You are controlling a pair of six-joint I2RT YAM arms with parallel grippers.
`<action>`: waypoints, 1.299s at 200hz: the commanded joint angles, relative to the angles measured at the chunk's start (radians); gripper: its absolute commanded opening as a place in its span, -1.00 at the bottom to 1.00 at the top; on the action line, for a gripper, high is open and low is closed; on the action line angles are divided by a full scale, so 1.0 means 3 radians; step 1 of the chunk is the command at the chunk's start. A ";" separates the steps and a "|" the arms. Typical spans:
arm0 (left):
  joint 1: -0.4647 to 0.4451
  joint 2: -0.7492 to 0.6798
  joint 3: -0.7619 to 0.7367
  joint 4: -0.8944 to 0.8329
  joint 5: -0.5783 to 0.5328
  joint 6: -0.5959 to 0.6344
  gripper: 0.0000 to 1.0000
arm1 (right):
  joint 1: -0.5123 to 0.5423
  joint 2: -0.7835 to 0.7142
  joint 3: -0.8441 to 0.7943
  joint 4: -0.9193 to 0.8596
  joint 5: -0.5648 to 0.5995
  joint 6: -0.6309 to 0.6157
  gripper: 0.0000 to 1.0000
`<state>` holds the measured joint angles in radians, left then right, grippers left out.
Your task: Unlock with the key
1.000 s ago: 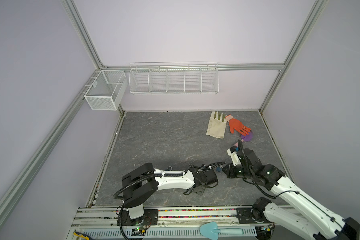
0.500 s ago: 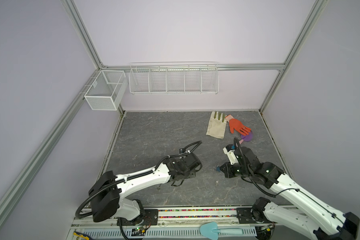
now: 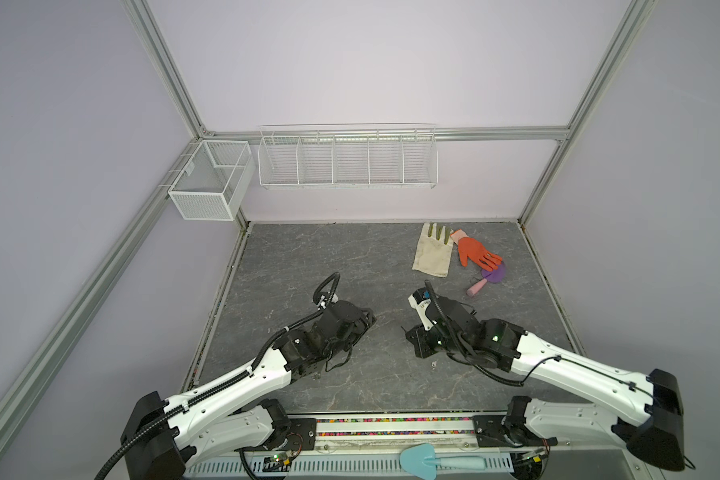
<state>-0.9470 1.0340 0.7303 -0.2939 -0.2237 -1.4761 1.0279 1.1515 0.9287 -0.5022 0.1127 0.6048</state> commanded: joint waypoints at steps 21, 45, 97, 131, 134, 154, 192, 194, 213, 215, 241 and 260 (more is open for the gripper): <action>0.0094 0.0045 -0.0009 0.0371 0.0096 -0.0499 -0.79 | 0.0160 0.0241 0.0293 0.0119 0.0395 0.0086 -0.87; 0.0096 0.0061 0.0012 0.0383 0.0100 -0.0544 -0.80 | 0.0193 0.0336 0.0361 0.0180 0.0406 0.0014 -0.87; 0.0144 0.0062 0.0004 0.0394 0.0164 -0.0621 -0.83 | 0.0266 0.0508 0.0463 0.0248 0.0501 -0.0142 -0.87; 0.0170 0.0039 0.0009 0.0311 0.0133 -0.0643 -0.84 | 0.0321 0.0573 0.0534 0.0235 0.0545 -0.0213 -0.87; 0.0172 0.0040 0.0010 0.0307 0.0138 -0.0640 -0.84 | 0.0326 0.0579 0.0539 0.0234 0.0543 -0.0216 -0.87; 0.0176 0.0041 0.0030 0.0290 0.0153 -0.0627 -0.84 | 0.0332 0.0615 0.0560 0.0262 0.0507 -0.0216 -0.87; 0.0181 0.0049 0.0004 0.0351 0.0201 -0.0629 -0.86 | 0.0337 0.0712 0.0606 0.0278 0.0514 -0.0221 -0.87; 0.0181 0.0050 0.0004 0.0351 0.0203 -0.0629 -0.86 | 0.0337 0.0715 0.0609 0.0278 0.0514 -0.0221 -0.87; 0.0178 0.0057 -0.0001 0.0387 0.0237 -0.0634 -0.86 | 0.0337 0.0763 0.0647 0.0248 0.0564 -0.0231 -0.87; 0.0180 0.0051 -0.0001 0.0391 0.0239 -0.0633 -0.86 | 0.0337 0.0766 0.0650 0.0241 0.0575 -0.0231 -0.87; 0.0181 0.0040 -0.0004 0.0397 0.0240 -0.0621 -0.86 | 0.0338 0.0744 0.0647 0.0245 0.0657 -0.0224 -0.87; 0.0180 0.0047 -0.0001 0.0387 0.0246 -0.0612 -0.86 | 0.0335 0.0737 0.0666 0.0208 0.0726 -0.0230 -0.87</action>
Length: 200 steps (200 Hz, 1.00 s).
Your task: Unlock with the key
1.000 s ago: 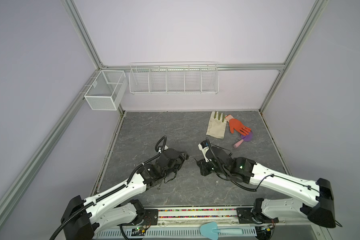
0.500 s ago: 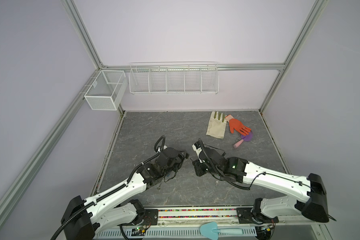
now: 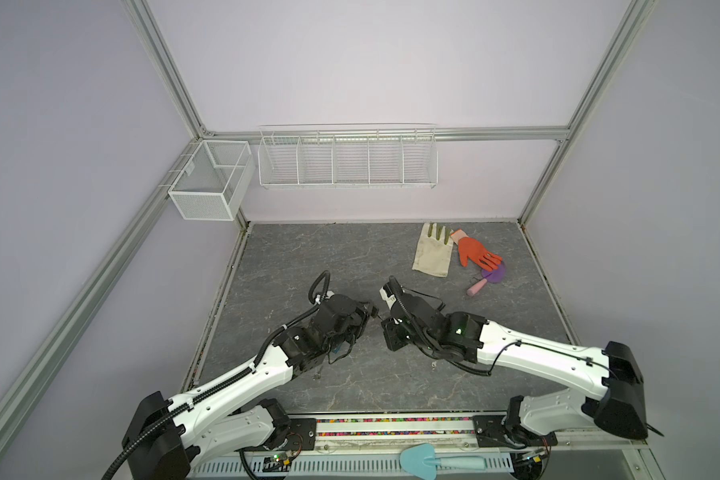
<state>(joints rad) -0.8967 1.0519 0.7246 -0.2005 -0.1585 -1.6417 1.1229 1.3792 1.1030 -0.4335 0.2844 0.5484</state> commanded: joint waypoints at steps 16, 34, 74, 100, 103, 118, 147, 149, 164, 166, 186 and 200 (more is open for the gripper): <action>0.0013 -0.0006 0.0013 0.0091 0.0030 -0.0060 -0.87 | 0.0020 -0.0022 0.0097 0.0006 0.0112 -0.0067 -0.87; 0.0013 0.0003 0.0003 0.0127 0.0031 -0.0059 -0.87 | 0.0025 -0.0028 0.0107 0.0023 0.0080 -0.0049 -0.87; 0.0012 0.0021 0.0033 0.0134 0.0043 -0.0045 -0.88 | 0.0020 0.0064 0.0173 -0.0093 0.0198 -0.0074 -0.87; 0.0010 0.0027 0.0036 0.0133 0.0070 -0.0020 -0.90 | 0.0027 0.0051 0.0178 -0.0048 0.0181 -0.0084 -0.87; 0.0010 0.0031 0.0032 0.0148 0.0077 -0.0017 -0.90 | 0.0026 0.0047 0.0181 -0.0045 0.0184 -0.0084 -0.87; 0.0013 0.0051 0.0045 0.0169 0.0112 -0.0020 -0.91 | 0.0023 0.0045 0.0216 -0.0086 0.0245 -0.0108 -0.87; 0.0013 0.0087 0.0092 0.0198 0.0146 0.0009 -0.92 | 0.0020 0.0117 0.0258 -0.0124 0.0272 -0.0130 -0.87; 0.0013 0.0090 0.0095 0.0194 0.0148 0.0008 -0.92 | 0.0020 0.0122 0.0260 -0.0126 0.0266 -0.0130 -0.87; 0.0013 0.0103 0.0102 0.0203 0.0157 0.0010 -0.92 | 0.0027 0.0164 0.0270 -0.0124 0.0244 -0.0136 -0.87; 0.0013 0.0101 0.0103 0.0203 0.0156 0.0005 -0.92 | 0.0029 0.0163 0.0271 -0.0124 0.0244 -0.0138 -0.87; 0.0010 0.0073 0.0109 0.0192 0.0127 0.0005 -0.92 | 0.0028 0.0206 0.0251 -0.0146 0.0250 -0.0136 -0.87; 0.0013 0.0048 0.0111 0.0159 0.0099 0.0020 -0.93 | 0.0031 0.0213 0.0254 -0.0193 0.0287 -0.0125 -0.87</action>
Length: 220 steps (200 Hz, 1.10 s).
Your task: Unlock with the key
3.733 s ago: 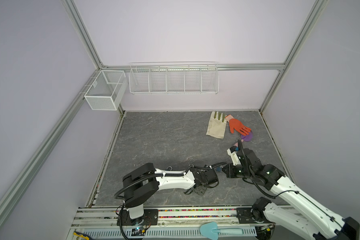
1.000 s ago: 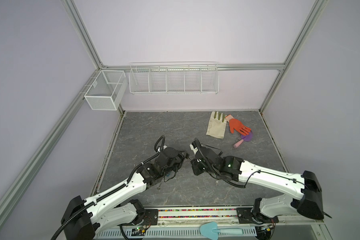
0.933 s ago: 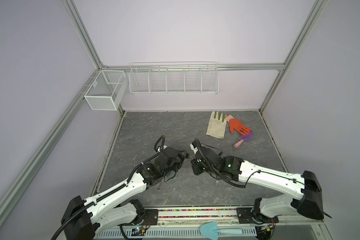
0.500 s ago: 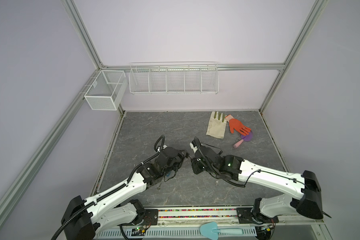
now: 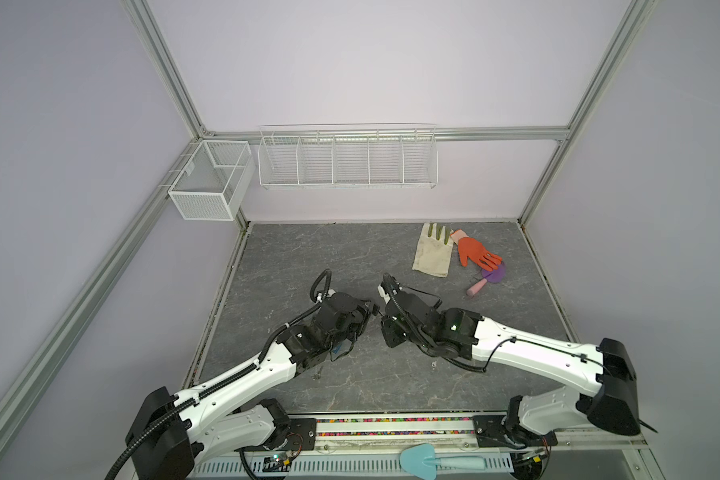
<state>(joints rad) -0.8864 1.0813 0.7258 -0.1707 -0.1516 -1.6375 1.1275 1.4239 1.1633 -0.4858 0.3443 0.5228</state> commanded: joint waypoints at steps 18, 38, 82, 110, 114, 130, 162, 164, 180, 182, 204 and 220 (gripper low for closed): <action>-0.0023 -0.0051 0.0133 0.0050 0.0086 0.0039 -0.93 | 0.0010 0.0086 0.0103 -0.0047 0.0090 -0.0053 -0.87; -0.0021 -0.0035 0.0183 -0.0001 0.0173 0.0090 -0.94 | 0.0011 0.0096 0.0159 0.0001 0.0059 -0.0084 -0.87; -0.0022 -0.0029 0.0278 -0.0133 0.0211 0.0201 -0.94 | -0.0020 0.0089 0.0236 0.0089 -0.0170 -0.0107 -0.87; -0.0027 -0.0025 0.0261 -0.0112 0.0269 0.0203 -0.95 | -0.0051 0.0042 0.0267 0.0097 -0.0221 -0.0098 -0.87; -0.0027 -0.0024 0.0255 -0.0104 0.0271 0.0199 -0.94 | -0.0047 0.0055 0.0277 0.0078 -0.0191 -0.0113 -0.87; -0.0029 -0.0037 0.0254 -0.0116 0.0253 0.0194 -0.95 | -0.0026 0.0138 0.0318 -0.0048 -0.0081 -0.0147 -0.87; -0.0024 -0.0099 0.0246 -0.0172 0.0153 0.0184 -0.95 | -0.0020 0.0130 0.0271 -0.0076 -0.0125 -0.0064 -0.87; -0.0026 -0.0097 0.0244 -0.0166 0.0155 0.0182 -0.95 | -0.0018 0.0128 0.0267 -0.0070 -0.0135 -0.0056 -0.87; -0.0027 -0.0092 0.0238 -0.0092 0.0163 0.0194 -0.97 | -0.0020 0.0140 0.0273 -0.0042 -0.0242 0.0014 -0.87; -0.0029 -0.0092 0.0239 -0.0084 0.0163 0.0205 -0.97 | -0.0019 0.0145 0.0274 -0.0039 -0.0253 0.0017 -0.87; -0.0032 -0.0071 0.0307 -0.0221 0.0160 0.0278 -0.97 | -0.0020 0.0171 0.0335 -0.0036 -0.0216 0.0064 -0.87; -0.0044 -0.0091 0.0273 -0.0188 0.0173 0.0283 -0.99 | -0.0037 0.0161 0.0363 0.0017 -0.0228 0.0063 -0.87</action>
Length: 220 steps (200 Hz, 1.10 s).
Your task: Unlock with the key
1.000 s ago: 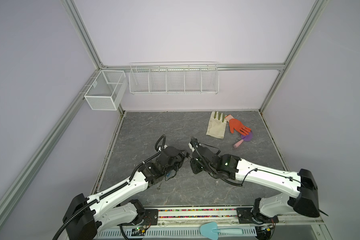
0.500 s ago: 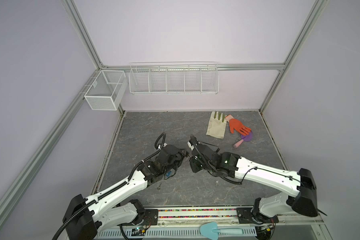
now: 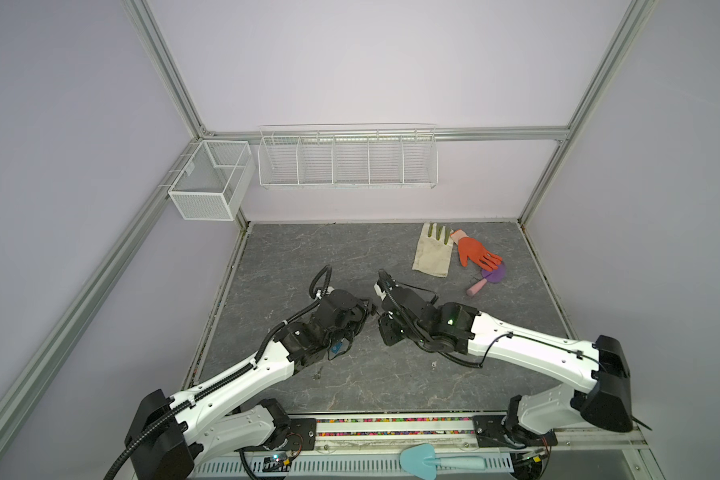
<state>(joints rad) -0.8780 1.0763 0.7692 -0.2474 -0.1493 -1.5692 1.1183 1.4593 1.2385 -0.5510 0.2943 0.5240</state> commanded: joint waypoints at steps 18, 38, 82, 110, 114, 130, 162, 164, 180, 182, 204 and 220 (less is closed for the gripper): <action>-0.0114 -0.0076 0.0132 0.0065 0.0148 0.0120 -0.99 | -0.0103 -0.0025 0.0062 0.0426 -0.0337 0.0178 -0.87; -0.0129 -0.0074 0.0091 0.0123 0.0193 0.0148 -1.00 | -0.0205 -0.0096 0.0029 0.0557 -0.0593 0.0330 -0.87; -0.0127 -0.0051 0.0060 0.0213 0.0316 0.0148 -1.00 | -0.0164 -0.0114 0.0089 0.0513 -0.0421 0.0147 -0.87; -0.0127 -0.0100 0.0055 0.0244 0.0297 0.0099 -1.00 | 0.0003 -0.0044 0.0147 0.0340 0.0002 -0.0189 -0.87; -0.0126 -0.0106 0.0066 0.0209 0.0274 0.0104 -1.00 | 0.0014 -0.0039 0.0151 0.0306 0.0049 -0.0215 -0.87; -0.0129 -0.0143 0.0047 0.0174 0.0211 0.0093 -1.00 | 0.0034 -0.0068 0.0125 0.0258 0.0151 -0.0299 -0.87; -0.0021 -0.0194 0.0035 0.0139 0.0255 0.0076 -1.00 | 0.0036 -0.0101 0.0099 0.0163 0.0097 -0.0365 -0.87; -0.0015 -0.0199 0.0038 0.0133 0.0250 0.0078 -1.00 | 0.0036 -0.0103 0.0100 0.0158 0.0087 -0.0363 -0.87; 0.0029 -0.0211 0.0048 0.0081 0.0231 0.0086 -1.00 | 0.0036 -0.0127 0.0118 0.0103 -0.0003 -0.0310 -0.87; 0.0033 -0.0210 0.0049 0.0076 0.0232 0.0087 -1.00 | 0.0036 -0.0130 0.0120 0.0096 -0.0013 -0.0299 -0.87; 0.0091 -0.0185 0.0082 0.0019 0.0232 0.0078 -1.00 | 0.0063 -0.0120 0.0149 0.0044 -0.0065 -0.0228 -0.87; 0.0091 -0.0141 0.0107 0.0062 0.0250 0.0078 -1.00 | 0.0064 -0.0114 0.0141 0.0077 -0.0093 -0.0200 -0.87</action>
<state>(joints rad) -0.8539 1.0321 0.7704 -0.2367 -0.1066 -1.5333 1.1278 1.4368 1.2572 -0.5591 0.2962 0.4545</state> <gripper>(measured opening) 0.289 0.070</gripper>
